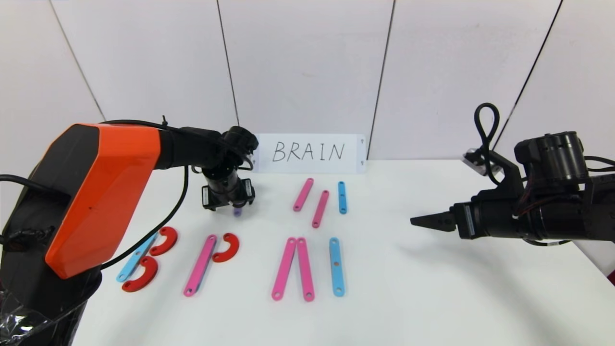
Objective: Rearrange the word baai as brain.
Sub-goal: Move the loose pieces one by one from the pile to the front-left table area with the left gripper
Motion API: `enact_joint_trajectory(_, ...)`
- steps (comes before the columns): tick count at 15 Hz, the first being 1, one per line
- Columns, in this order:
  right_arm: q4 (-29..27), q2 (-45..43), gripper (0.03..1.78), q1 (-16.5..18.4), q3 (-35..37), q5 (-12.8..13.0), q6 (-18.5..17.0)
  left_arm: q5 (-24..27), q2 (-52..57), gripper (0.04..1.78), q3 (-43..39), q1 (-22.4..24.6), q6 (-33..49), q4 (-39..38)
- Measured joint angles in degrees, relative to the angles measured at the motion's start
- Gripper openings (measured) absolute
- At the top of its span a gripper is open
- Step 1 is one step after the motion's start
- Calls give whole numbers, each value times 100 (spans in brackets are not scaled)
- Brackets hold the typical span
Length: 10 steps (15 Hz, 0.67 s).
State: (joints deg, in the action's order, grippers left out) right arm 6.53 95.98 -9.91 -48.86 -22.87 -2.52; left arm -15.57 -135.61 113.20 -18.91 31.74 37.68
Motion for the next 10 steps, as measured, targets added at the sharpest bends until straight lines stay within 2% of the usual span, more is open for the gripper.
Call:
enact_joint_trajectory(1, 0, 0, 173, 0, 0, 0, 2, 2, -15, 127, 2, 0, -18, -22)
enact_joint_trajectory(4, 0, 0, 173, 0, 0, 0, 5, 5, -52, 71, 5, 0, -30, -56)
enact_joint_trajectory(6, -1, 0, 173, 0, 0, 0, 7, 2, -72, 41, 5, 0, -33, -78)
enact_joint_trajectory(7, 0, 0, 173, 0, 2, 0, 7, -2, -74, 31, 5, 2, -30, -80)
enact_joint_trajectory(10, 0, 0, 173, -6, 10, -2, 7, -6, -72, 27, 2, 2, -30, -72)
